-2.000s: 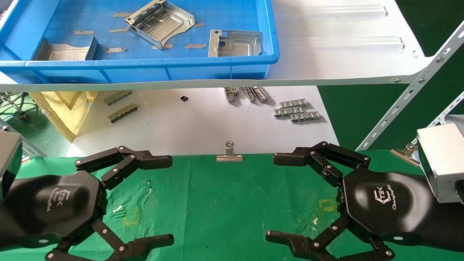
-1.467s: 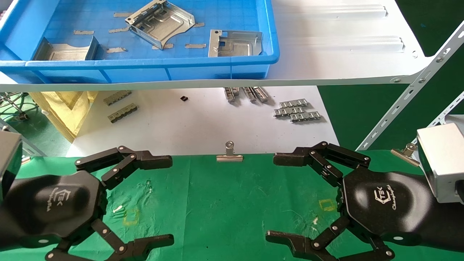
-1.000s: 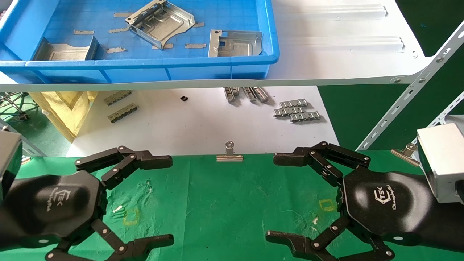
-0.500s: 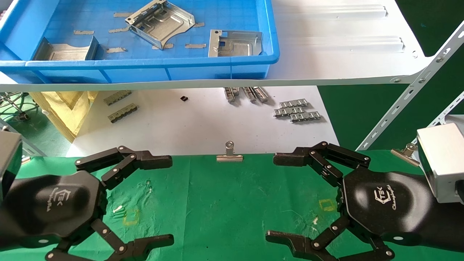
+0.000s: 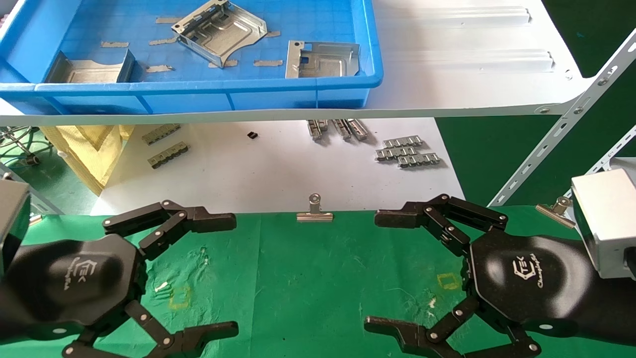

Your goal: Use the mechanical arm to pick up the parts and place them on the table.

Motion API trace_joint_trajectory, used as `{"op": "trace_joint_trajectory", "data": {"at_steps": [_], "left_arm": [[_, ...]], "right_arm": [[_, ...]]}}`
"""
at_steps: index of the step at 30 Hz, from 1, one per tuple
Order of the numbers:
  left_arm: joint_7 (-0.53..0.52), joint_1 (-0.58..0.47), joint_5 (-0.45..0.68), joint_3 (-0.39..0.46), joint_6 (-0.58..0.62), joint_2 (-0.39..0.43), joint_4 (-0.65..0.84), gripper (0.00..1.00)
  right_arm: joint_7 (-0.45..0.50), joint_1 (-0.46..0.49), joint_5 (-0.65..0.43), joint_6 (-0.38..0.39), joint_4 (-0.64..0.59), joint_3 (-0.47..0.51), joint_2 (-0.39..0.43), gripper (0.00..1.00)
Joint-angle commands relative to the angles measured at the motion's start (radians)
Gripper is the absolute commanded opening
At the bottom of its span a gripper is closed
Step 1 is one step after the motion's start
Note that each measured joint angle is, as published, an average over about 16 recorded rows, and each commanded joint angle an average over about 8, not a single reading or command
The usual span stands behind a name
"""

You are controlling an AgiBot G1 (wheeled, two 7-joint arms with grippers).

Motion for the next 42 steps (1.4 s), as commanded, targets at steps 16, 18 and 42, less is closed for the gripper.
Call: {"op": "trace_joint_trajectory", "data": {"at_steps": [16,18,42], "left_arm": [[0.0,0.0,0.0,0.0,0.0,0.0,0.0,1.0],[0.0,0.0,0.0,0.0,0.0,0.0,0.0,1.0],[0.0,0.0,0.0,0.0,0.0,0.0,0.0,1.0]], "right_arm": [[0.0,0.0,0.0,0.0,0.0,0.0,0.0,0.0],[0.0,0.0,0.0,0.0,0.0,0.0,0.0,0.0],[0.0,0.0,0.0,0.0,0.0,0.0,0.0,0.0]]}}
